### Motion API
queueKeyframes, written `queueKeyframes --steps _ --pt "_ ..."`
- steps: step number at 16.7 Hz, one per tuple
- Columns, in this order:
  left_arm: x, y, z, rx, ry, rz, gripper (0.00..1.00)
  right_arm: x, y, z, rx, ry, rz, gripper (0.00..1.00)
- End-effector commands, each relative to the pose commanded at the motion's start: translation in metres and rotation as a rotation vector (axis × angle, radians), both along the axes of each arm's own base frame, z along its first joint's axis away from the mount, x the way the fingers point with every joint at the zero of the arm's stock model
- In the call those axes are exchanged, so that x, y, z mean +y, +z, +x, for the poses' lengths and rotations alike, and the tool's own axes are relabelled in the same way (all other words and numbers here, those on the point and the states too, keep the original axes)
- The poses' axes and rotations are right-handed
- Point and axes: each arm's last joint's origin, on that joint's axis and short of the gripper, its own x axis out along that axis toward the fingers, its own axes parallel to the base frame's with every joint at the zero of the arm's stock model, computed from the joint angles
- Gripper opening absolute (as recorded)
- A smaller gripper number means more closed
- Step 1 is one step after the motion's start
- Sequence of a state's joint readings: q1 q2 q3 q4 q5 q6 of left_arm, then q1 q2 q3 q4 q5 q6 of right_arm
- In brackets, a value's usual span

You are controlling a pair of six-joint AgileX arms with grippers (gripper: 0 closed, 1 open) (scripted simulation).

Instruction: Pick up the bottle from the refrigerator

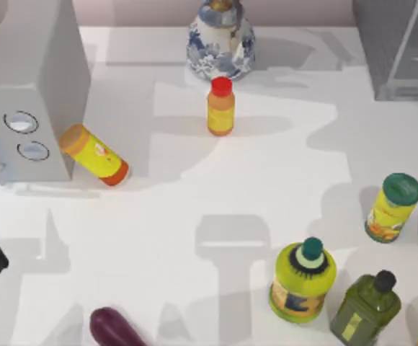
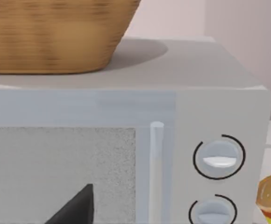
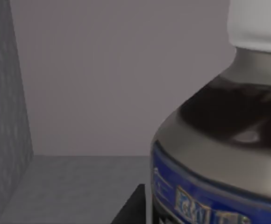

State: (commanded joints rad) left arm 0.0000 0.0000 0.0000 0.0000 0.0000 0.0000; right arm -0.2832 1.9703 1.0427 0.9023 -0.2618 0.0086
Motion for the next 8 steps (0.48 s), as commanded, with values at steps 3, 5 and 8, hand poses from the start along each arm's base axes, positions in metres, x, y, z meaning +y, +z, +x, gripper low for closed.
queueKeyframes --steps 3,5,8 --pt "0.0 0.0 0.0 0.0 0.0 0.0 1.0 0.0 0.001 -0.027 -0.008 -0.004 -0.001 0.0" --pt "0.0 0.0 0.0 0.0 0.0 0.0 1.0 -0.003 0.003 -0.034 -0.019 -0.012 -0.004 0.0" --pt "0.0 0.0 0.0 0.0 0.0 0.0 1.0 -0.003 0.003 -0.034 -0.019 -0.012 -0.004 0.0"
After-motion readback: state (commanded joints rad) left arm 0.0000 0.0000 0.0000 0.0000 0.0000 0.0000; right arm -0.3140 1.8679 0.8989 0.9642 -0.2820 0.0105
